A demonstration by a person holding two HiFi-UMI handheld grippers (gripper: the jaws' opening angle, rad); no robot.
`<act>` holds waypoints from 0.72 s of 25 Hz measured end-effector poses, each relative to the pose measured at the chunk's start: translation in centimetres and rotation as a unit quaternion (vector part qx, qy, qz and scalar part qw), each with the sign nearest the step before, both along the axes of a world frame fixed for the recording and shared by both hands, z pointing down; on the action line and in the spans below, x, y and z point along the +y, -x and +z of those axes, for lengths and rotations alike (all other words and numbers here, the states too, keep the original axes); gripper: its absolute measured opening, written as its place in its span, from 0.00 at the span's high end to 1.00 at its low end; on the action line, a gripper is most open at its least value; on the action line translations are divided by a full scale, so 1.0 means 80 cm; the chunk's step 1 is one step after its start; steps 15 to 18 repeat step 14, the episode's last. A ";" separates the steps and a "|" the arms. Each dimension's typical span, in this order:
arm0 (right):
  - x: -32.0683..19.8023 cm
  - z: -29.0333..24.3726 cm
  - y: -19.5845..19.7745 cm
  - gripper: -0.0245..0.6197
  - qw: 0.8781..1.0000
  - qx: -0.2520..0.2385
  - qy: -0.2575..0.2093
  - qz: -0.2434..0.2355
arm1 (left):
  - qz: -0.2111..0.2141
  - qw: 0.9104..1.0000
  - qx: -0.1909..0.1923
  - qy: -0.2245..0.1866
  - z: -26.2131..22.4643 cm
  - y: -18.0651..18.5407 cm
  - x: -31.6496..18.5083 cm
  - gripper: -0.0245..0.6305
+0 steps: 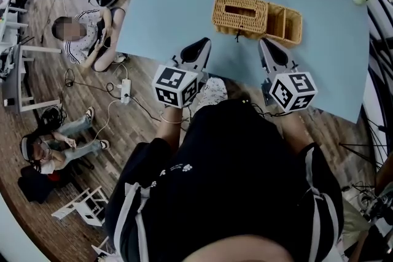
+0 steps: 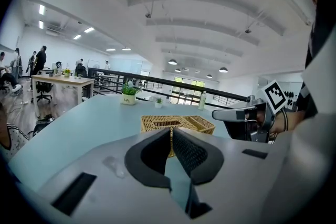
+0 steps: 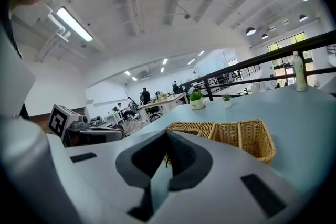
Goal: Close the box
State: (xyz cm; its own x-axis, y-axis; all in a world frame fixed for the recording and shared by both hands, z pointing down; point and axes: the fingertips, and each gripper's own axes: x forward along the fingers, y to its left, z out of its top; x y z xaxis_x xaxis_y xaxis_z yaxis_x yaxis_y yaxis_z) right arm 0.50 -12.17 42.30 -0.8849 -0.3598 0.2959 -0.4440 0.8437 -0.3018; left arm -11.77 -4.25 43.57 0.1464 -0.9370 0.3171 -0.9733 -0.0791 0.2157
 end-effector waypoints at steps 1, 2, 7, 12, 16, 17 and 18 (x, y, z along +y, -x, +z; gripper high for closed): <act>0.000 0.000 0.001 0.96 1.000 0.000 0.000 -0.001 | -0.001 1.000 0.000 0.000 0.000 0.000 0.000 0.93; 0.000 0.000 0.002 0.96 1.000 0.001 0.000 -0.002 | -0.002 1.000 0.000 -0.001 0.000 0.001 0.000 0.93; -0.001 0.001 0.005 0.96 1.000 0.003 -0.002 -0.005 | -0.006 1.000 0.001 -0.001 0.002 0.004 -0.001 0.93; 0.001 0.002 0.008 0.96 1.000 0.006 -0.003 -0.007 | -0.007 1.000 0.002 0.001 0.003 0.008 0.001 0.93; 0.002 0.001 0.010 0.96 1.000 0.006 -0.003 -0.008 | -0.007 1.000 0.003 0.001 0.004 0.009 0.002 0.93; 0.002 0.001 0.010 0.96 1.000 0.006 -0.003 -0.008 | -0.007 1.000 0.003 0.001 0.004 0.009 0.002 0.93; 0.002 0.001 0.010 0.96 1.000 0.006 -0.003 -0.008 | -0.007 1.000 0.003 0.001 0.004 0.009 0.002 0.93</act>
